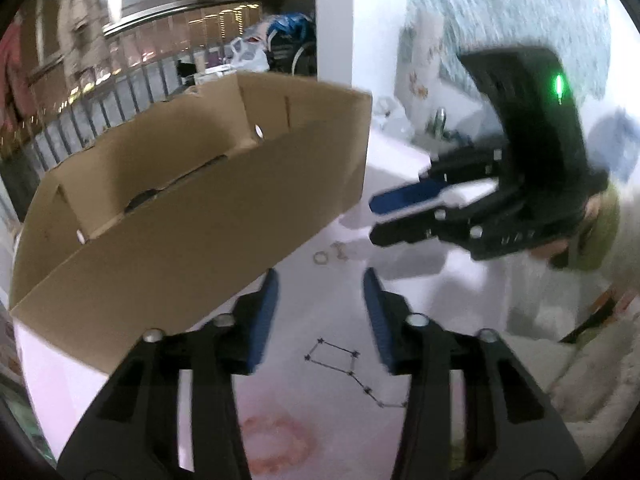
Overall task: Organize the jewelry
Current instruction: 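Withdraw both grippers from the box back toward the ring and chain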
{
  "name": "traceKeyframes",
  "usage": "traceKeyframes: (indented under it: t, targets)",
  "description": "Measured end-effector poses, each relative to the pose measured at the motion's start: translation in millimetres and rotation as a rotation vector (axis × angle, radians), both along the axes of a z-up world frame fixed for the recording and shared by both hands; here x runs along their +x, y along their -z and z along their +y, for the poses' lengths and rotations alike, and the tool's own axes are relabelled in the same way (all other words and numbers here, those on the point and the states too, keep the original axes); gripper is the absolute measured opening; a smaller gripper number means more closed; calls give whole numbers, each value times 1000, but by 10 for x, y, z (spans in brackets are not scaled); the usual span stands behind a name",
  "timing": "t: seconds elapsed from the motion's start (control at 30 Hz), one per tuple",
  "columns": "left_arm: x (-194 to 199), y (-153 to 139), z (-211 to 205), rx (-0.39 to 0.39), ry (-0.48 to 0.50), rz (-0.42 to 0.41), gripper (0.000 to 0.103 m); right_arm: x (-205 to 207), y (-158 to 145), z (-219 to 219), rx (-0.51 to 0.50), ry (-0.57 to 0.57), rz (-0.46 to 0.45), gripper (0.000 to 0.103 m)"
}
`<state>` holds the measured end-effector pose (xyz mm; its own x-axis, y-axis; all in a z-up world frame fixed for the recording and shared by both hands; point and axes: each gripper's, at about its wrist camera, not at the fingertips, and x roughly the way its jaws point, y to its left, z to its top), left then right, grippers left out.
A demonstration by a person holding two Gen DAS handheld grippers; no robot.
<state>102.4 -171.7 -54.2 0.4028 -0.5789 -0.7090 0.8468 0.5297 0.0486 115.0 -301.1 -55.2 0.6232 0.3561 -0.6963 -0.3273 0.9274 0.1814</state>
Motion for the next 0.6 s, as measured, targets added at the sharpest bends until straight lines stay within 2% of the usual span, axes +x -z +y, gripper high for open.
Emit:
traceKeyframes:
  t: [0.07, 0.17, 0.33, 0.43, 0.6]
  targets:
    - [11, 59, -68, 32, 12, -17, 27, 80, 27, 3, -7, -25, 6, 29]
    - [74, 109, -110, 43, 16, -10, 21, 184, 95, 67, -34, -72, 18, 29]
    - [110, 170, -146, 53, 14, -8, 16, 250, 224, 133, -66, -110, 38, 28]
    - [123, 194, -171, 58, 23, -3, 16, 243, 270, 152, -93, -109, 33, 20]
    - [138, 232, -211, 69, 31, 1, 16, 219, 252, 93, -71, -86, 35, 5]
